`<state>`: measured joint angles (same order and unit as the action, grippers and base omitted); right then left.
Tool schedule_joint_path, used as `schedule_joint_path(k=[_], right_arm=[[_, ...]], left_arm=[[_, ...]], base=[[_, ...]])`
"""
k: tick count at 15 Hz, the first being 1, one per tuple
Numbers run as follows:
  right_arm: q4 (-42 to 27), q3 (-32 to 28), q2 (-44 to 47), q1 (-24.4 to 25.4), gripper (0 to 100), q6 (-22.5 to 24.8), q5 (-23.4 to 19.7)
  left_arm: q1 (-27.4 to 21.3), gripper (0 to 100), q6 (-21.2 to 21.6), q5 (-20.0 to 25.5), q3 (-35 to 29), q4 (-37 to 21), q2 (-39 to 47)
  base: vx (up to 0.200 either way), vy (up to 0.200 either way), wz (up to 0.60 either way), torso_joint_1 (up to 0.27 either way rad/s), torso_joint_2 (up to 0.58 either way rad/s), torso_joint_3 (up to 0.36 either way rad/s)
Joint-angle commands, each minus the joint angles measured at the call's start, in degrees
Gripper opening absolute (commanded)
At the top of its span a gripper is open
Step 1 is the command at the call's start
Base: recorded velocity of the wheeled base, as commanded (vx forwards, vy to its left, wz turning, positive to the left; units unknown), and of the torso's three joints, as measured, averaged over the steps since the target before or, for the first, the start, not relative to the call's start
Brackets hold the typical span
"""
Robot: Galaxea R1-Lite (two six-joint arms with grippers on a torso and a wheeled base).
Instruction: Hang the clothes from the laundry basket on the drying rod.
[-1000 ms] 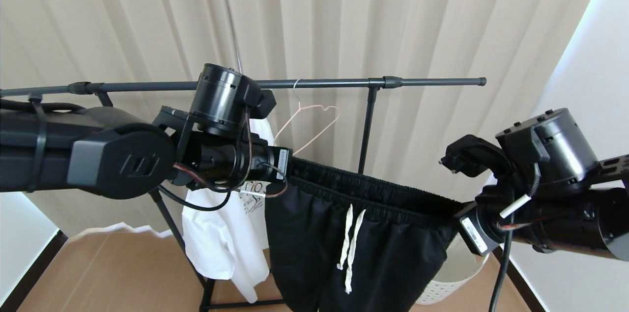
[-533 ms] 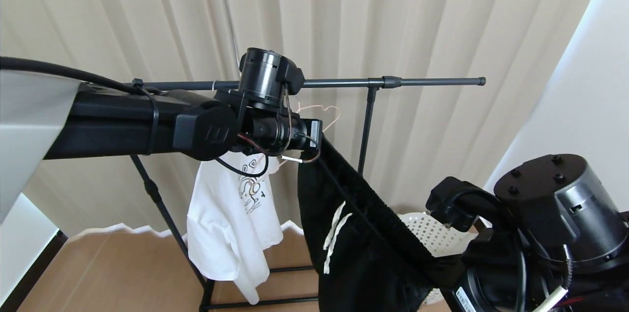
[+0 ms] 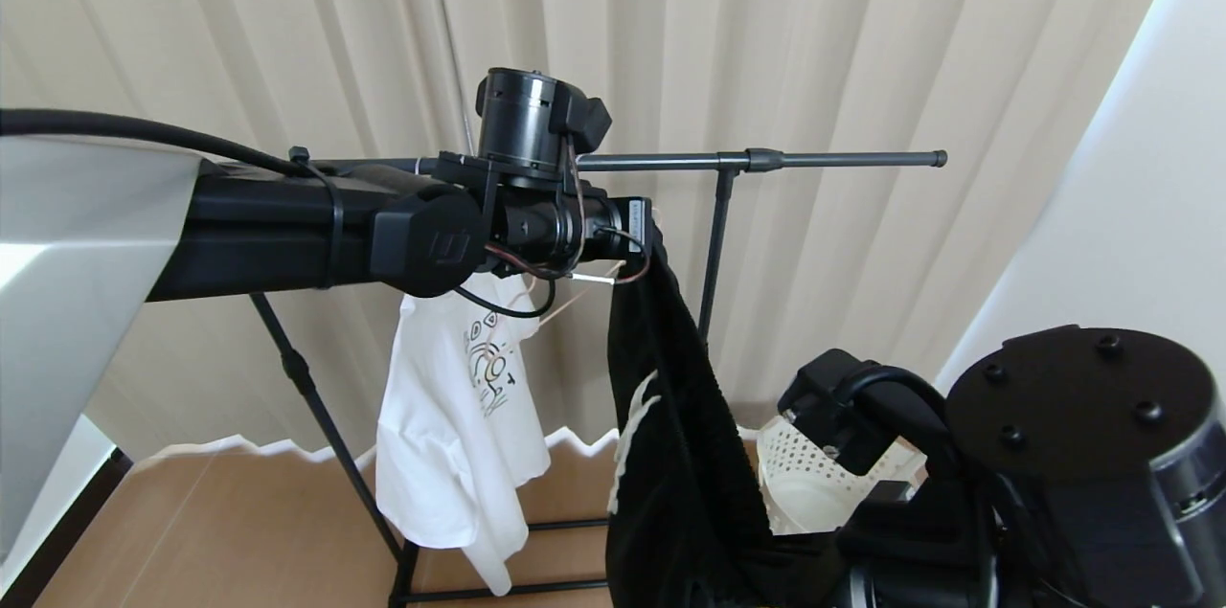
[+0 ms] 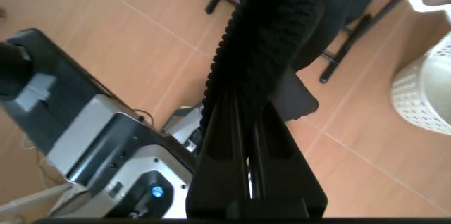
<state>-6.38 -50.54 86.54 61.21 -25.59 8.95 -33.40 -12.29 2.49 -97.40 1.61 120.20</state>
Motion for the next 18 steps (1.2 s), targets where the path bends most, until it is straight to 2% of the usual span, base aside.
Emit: schedule_joint_path(k=[1,4,5,8,10,11,12,13,14,15,17,18], right_arm=[[0.31,-2.02,3.02,2.60,0,-0.69,0.10],[-0.22,-1.49,2.76,2.60,0,-0.87,1.86],[-0.48,-0.96,1.96,0.84,0,-0.60,3.09],[-1.36,-0.87,2.23,-8.56,0,3.26,4.32],[0.57,-2.10,5.83,-16.38,0,5.20,8.01],[1.63,-3.95,7.59,-19.99,0,8.19,9.60],[2.24,-6.59,8.91,-23.24,0,12.05,9.86],[2.42,-7.73,9.35,-24.12,0,13.02,9.77],[2.60,-14.23,13.04,-27.02,0,14.07,9.86],[2.24,-19.42,16.12,-28.69,0,14.07,9.95],[2.86,-25.92,20.33,-29.48,0,13.46,10.12],[3.30,-30.93,22.62,-29.48,0,11.00,10.39]], left_arm=[[0.27,0,-0.10,-0.03,0.02,0.15,0.65],[0.36,0,-0.72,-0.29,0.28,-1.35,-1.63],[0.71,0,-0.37,-0.38,-0.24,-4.51,-3.04],[1.94,0,0.51,-0.99,-1.83,-19.01,-8.23],[2.64,0,0.69,-1.34,1.34,-25.52,-12.45],[2.64,0,1.48,-1.43,3.45,-27.10,-14.38],[2.55,0,4.03,-1.78,5.21,-29.21,-16.14],[2.55,0,5.08,-1.96,5.82,-30.35,-16.84],[2.11,0,7.28,-2.66,8.19,-34.13,-18.33],[1.94,0,7.28,-4.24,10.57,-34.66,-18.86],[0.62,0,6.84,-7.06,16.02,-34.30,-19.74],[-1.31,0,6.75,-7.76,20.85,-34.13,-21.41]], base=[[0.000,0.000,0.00,0.000,0.00,0.000],[0.000,0.000,0.00,0.000,0.00,0.000],[0.000,0.000,0.00,0.000,0.00,0.000],[0.000,0.000,0.00,0.000,0.00,0.000],[0.000,0.000,0.00,0.000,0.00,0.000],[0.000,0.000,0.00,0.000,0.00,0.000],[0.000,0.000,0.00,0.000,0.00,0.000],[0.000,0.000,0.00,0.000,0.00,0.000],[0.000,0.000,0.00,0.000,0.00,0.000],[0.000,0.000,0.00,0.000,0.00,0.000],[0.000,0.000,0.00,0.000,0.00,0.000],[0.000,0.000,0.00,0.000,0.00,0.000]])
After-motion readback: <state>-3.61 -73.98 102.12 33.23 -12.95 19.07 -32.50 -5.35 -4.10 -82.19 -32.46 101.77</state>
